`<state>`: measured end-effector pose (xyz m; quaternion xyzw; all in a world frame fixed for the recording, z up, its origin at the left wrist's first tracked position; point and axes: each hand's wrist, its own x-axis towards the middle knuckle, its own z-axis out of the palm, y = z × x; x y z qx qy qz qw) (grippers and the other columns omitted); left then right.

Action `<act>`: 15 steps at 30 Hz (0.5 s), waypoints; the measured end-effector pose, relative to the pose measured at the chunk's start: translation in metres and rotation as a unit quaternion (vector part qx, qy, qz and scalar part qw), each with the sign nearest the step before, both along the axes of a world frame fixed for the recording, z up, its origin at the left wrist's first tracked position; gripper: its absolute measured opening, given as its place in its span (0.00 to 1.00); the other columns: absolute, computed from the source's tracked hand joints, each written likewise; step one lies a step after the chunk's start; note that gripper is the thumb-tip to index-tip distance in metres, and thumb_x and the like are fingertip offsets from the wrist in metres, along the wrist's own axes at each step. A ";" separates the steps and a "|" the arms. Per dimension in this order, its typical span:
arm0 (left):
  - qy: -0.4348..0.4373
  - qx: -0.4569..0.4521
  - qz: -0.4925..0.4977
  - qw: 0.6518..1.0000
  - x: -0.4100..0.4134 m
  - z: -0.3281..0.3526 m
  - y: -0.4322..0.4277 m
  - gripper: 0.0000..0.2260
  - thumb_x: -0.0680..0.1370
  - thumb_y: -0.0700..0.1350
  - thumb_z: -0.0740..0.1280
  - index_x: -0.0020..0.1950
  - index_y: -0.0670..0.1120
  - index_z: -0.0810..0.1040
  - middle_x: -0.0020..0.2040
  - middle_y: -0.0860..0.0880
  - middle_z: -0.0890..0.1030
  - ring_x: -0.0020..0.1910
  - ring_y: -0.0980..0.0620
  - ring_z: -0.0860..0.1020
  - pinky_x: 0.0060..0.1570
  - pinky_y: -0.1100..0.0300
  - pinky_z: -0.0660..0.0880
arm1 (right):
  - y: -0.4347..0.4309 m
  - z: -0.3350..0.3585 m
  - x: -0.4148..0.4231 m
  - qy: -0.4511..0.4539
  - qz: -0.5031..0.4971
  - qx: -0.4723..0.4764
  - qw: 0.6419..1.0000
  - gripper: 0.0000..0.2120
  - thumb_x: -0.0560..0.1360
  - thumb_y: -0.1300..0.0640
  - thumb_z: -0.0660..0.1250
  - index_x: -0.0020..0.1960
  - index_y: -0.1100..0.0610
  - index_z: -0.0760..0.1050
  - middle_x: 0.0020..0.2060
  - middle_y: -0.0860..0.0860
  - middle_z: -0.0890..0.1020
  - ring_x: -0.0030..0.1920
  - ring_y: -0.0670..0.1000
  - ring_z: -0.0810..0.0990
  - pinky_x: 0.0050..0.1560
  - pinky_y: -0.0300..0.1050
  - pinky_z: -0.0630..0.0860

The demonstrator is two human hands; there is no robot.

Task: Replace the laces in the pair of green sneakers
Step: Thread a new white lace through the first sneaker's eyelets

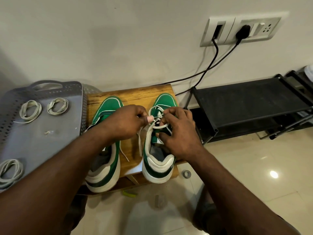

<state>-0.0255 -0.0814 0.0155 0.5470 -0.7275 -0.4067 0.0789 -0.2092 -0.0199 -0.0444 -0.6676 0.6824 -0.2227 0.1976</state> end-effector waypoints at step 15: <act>-0.184 -0.093 -0.105 0.973 -0.001 -0.001 -0.006 0.11 0.85 0.54 0.63 0.51 0.52 0.82 0.43 0.54 0.80 0.45 0.50 0.79 0.41 0.57 0.70 | -0.002 0.001 0.002 -0.036 -0.028 -0.012 0.999 0.14 0.73 0.56 0.77 0.54 0.44 0.78 0.71 0.46 0.69 0.74 0.52 0.61 0.71 0.61 0.70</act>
